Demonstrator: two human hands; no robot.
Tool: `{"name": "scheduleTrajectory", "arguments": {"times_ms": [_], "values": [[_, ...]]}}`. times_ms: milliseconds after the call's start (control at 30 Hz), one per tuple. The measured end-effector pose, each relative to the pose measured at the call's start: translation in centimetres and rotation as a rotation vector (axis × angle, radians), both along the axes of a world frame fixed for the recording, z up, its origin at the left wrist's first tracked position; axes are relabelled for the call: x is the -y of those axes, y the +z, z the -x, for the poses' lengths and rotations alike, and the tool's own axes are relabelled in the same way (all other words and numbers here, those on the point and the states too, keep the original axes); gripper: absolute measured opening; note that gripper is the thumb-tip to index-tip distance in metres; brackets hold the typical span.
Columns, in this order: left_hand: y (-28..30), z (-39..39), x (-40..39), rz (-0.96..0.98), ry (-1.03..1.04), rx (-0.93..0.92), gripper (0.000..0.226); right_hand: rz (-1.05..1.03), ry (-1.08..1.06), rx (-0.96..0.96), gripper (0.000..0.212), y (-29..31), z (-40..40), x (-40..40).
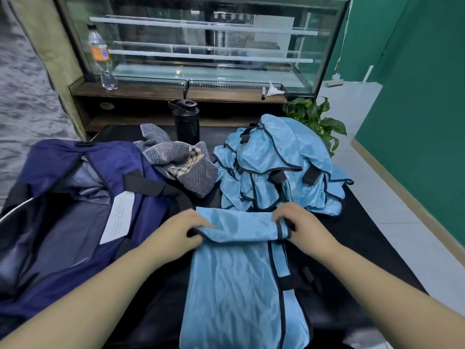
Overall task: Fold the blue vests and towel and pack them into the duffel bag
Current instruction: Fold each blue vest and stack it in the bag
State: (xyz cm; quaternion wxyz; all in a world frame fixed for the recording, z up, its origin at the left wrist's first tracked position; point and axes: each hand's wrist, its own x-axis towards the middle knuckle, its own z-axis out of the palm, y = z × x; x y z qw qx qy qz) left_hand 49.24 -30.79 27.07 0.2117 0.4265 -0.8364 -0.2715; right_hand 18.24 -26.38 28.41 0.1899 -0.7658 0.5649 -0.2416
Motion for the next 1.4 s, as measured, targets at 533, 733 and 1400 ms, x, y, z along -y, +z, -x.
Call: {"name": "scheduleTrajectory", "arguments": {"times_ms": [533,733,1400], "values": [[-1.4,1.4,-5.5,0.058,-0.133,0.475,0.083,-0.049,-0.155,-0.189,0.054,-2.1,0.8,-4.2],[-2.6,8.0,-6.3,-0.165,-0.058,0.171,0.051,-0.255,-0.362,0.013,0.024,-2.5,-0.1,-2.9],[-3.1,11.5,-5.8,-0.565,0.100,-0.142,0.039,-0.346,-0.531,0.211,0.004,-2.6,-0.4,-0.9]]}}
